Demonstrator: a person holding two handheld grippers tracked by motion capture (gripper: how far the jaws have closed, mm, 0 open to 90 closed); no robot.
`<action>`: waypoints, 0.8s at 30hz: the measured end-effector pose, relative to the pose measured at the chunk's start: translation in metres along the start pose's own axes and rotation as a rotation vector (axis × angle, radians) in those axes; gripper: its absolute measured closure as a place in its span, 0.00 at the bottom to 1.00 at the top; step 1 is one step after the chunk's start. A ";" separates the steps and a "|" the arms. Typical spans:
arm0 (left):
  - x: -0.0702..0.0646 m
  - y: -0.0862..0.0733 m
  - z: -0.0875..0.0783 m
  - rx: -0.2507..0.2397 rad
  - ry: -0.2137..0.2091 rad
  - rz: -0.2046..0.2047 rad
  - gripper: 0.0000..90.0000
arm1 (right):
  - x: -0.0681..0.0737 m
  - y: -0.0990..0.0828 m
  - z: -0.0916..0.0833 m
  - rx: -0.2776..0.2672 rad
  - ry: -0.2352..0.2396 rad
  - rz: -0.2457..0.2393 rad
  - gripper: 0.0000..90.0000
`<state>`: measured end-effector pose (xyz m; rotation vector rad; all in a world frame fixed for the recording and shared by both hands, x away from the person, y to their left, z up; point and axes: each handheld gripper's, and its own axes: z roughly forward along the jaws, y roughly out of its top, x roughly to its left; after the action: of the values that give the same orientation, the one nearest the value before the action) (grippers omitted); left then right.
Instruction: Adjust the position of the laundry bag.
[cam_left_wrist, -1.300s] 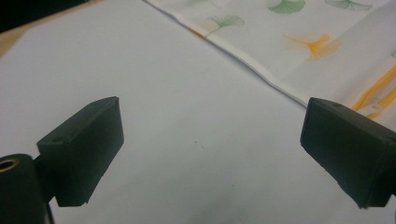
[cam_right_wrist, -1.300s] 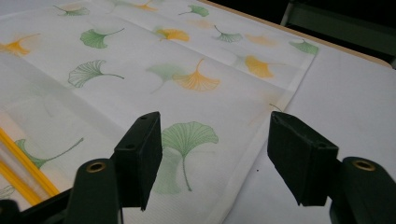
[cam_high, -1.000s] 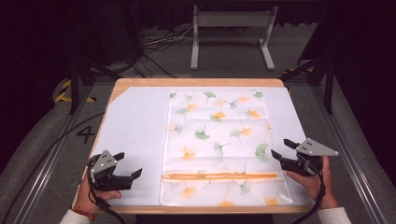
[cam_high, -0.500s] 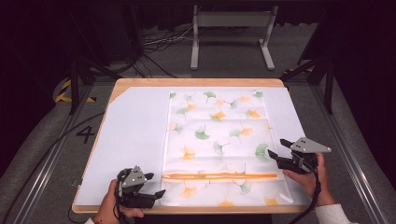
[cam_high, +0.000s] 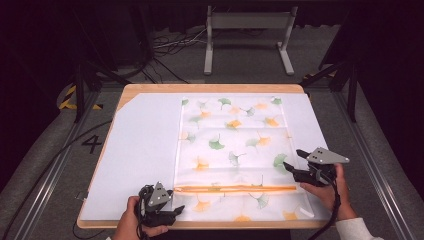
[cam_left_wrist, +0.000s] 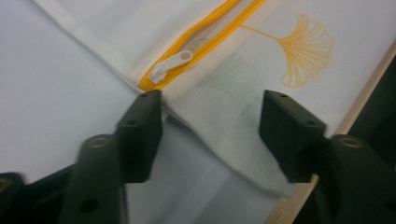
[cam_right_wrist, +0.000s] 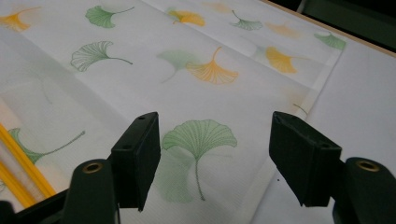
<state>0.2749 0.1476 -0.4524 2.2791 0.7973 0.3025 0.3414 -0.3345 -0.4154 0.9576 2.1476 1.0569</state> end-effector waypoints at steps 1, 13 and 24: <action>0.001 0.000 -0.001 -0.001 0.003 -0.002 0.55 | 0.001 0.000 0.000 0.005 0.006 -0.004 0.37; 0.007 -0.002 -0.004 -0.010 -0.040 -0.019 0.99 | 0.008 0.001 0.004 0.021 0.028 -0.038 0.36; 0.012 -0.002 -0.016 -0.073 0.013 0.017 0.99 | 0.015 0.010 0.004 0.006 0.085 -0.024 0.40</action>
<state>0.2764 0.1649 -0.4422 2.2188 0.7609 0.3489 0.3386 -0.3164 -0.4116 0.9020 2.2271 1.0982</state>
